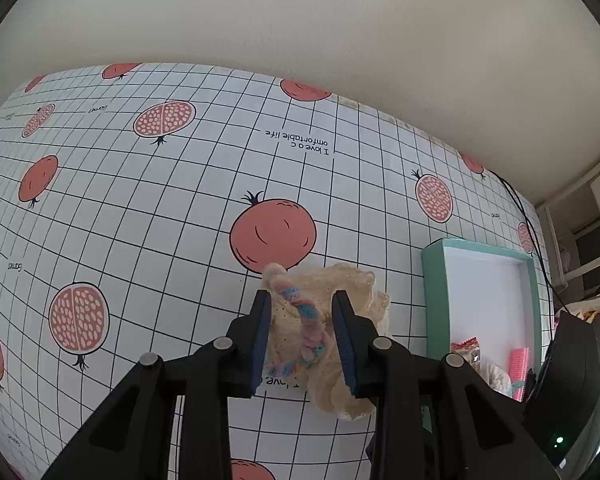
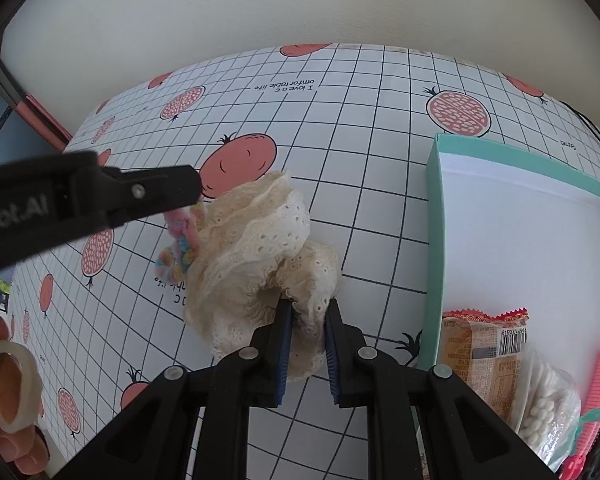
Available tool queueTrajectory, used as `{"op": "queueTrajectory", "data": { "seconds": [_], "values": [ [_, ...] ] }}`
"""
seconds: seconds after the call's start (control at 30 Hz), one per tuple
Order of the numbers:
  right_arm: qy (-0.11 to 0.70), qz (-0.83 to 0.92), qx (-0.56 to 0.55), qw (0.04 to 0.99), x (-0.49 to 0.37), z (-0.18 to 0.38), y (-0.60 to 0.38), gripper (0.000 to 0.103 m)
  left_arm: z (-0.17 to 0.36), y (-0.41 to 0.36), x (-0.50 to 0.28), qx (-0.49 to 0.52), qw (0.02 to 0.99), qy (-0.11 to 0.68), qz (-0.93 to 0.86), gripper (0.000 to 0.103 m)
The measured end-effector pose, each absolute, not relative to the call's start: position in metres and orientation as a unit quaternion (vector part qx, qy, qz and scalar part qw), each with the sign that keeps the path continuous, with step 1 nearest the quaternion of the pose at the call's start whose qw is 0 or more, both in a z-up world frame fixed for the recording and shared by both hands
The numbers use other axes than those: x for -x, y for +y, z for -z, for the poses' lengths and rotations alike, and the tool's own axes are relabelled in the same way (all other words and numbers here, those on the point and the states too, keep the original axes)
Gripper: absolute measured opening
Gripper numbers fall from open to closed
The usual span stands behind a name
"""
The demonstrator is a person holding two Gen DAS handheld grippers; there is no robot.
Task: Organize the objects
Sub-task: 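Carry the pipe-cleaner with the left tool while the right tool carries the scrunchie to the tray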
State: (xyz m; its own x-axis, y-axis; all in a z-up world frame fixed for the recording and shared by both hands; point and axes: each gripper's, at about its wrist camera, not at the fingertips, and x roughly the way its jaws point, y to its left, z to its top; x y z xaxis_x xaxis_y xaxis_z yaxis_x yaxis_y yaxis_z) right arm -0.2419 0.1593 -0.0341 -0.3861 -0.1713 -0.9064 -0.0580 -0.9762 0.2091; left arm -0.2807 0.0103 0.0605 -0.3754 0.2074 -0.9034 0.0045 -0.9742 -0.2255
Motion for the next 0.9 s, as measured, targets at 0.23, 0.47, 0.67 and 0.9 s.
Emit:
{"op": "queueTrajectory", "data": {
  "seconds": [0.23,0.47,0.67,0.9],
  "values": [
    [-0.106,0.826,-0.552,0.035,0.242,0.034,0.158,0.017,-0.050,0.008,0.281,0.563,0.047,-0.084,-0.821,0.009],
    [-0.115,0.836,-0.535,0.043,0.244,0.024,0.160,0.014,-0.056,0.000,0.281,0.551,0.042,-0.093,-0.828,0.008],
    [-0.118,0.848,-0.514,0.044,0.240,0.006,0.164,0.013,-0.074,-0.005,0.280,0.531,0.041,-0.099,-0.841,0.008],
    [-0.122,0.872,-0.471,0.043,0.233,-0.027,0.172,0.013,-0.099,-0.006,0.275,0.502,0.046,-0.103,-0.857,0.008]
  ]
}}
